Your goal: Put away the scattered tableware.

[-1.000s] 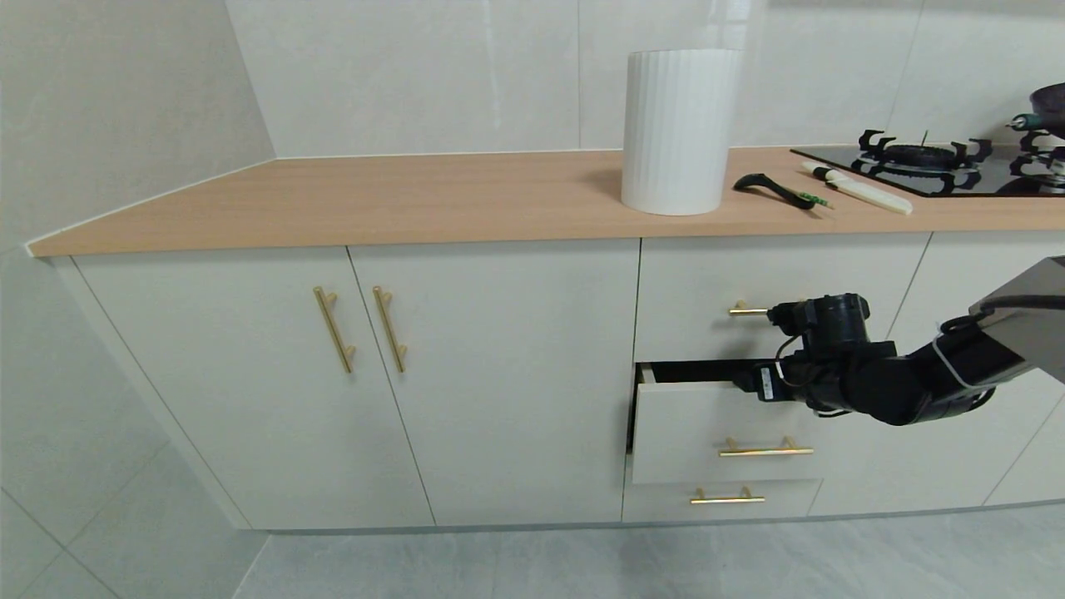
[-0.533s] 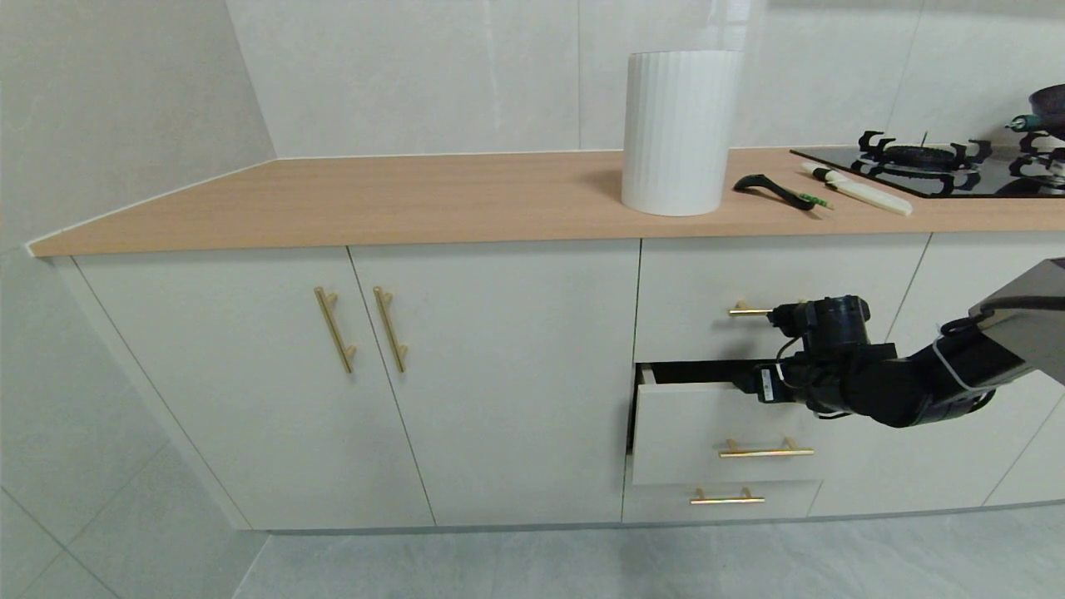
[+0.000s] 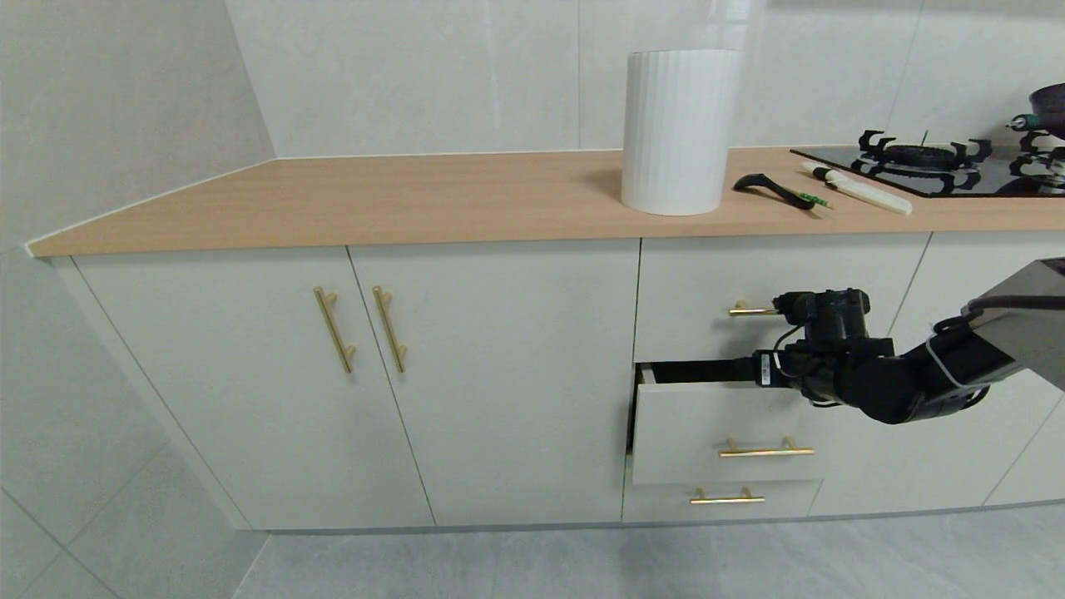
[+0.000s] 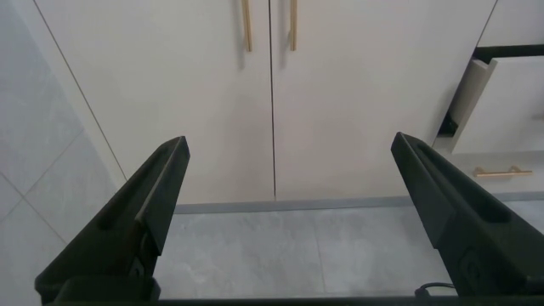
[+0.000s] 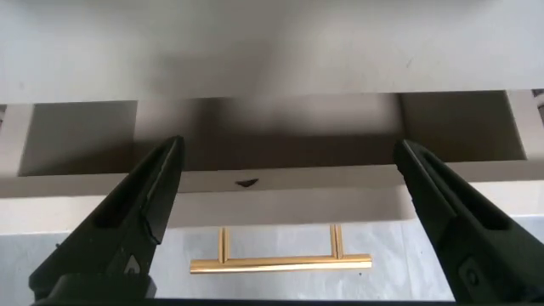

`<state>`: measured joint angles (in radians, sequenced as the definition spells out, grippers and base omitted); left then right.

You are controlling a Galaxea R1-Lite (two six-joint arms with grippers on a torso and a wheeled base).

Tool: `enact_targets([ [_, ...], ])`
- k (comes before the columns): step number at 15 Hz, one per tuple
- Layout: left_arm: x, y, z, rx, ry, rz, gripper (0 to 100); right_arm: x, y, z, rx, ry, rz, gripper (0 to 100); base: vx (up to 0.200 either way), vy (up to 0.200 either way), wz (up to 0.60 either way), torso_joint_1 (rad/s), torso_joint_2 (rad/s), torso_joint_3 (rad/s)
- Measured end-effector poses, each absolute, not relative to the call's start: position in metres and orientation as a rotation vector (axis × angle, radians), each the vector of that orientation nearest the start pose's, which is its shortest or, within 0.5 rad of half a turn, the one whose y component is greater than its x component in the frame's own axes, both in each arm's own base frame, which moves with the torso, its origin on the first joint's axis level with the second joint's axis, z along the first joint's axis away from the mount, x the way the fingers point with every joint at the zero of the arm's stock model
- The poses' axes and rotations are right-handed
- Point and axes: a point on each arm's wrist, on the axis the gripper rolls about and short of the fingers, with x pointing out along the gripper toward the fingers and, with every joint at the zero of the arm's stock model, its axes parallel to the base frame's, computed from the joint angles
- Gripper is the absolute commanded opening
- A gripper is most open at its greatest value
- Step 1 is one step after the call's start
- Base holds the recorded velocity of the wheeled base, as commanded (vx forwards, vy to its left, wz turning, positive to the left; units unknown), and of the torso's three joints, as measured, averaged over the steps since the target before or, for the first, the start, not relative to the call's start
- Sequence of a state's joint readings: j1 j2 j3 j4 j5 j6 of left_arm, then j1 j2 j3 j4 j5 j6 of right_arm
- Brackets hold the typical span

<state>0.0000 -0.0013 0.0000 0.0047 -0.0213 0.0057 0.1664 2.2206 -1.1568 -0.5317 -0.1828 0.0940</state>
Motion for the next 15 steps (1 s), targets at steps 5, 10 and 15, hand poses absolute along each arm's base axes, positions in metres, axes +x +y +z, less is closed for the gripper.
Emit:
enact_targets([
  [5, -0.023, 0.000, 0.075, 0.006, 0.003, -0.021, 100, 0.421, 0.067, 0.053, -0.011, 0.554, -0.040, 100, 0.000, 0.000, 0.00, 0.000, 0.00, 0.000],
  [10, -0.023, 0.000, 0.075, 0.006, 0.003, -0.021, 100, 0.416, 0.067, 0.045, -0.019, 0.587, -0.042, 100, 0.000, 0.000, 0.00, 0.000, 0.00, 0.000],
  [15, -0.023, 0.000, 0.075, 0.006, 0.003, -0.021, 100, 0.395, 0.064, 0.045, -0.023, 0.630, -0.043, 100, 0.000, 0.000, 0.00, 0.000, 0.00, 0.000],
])
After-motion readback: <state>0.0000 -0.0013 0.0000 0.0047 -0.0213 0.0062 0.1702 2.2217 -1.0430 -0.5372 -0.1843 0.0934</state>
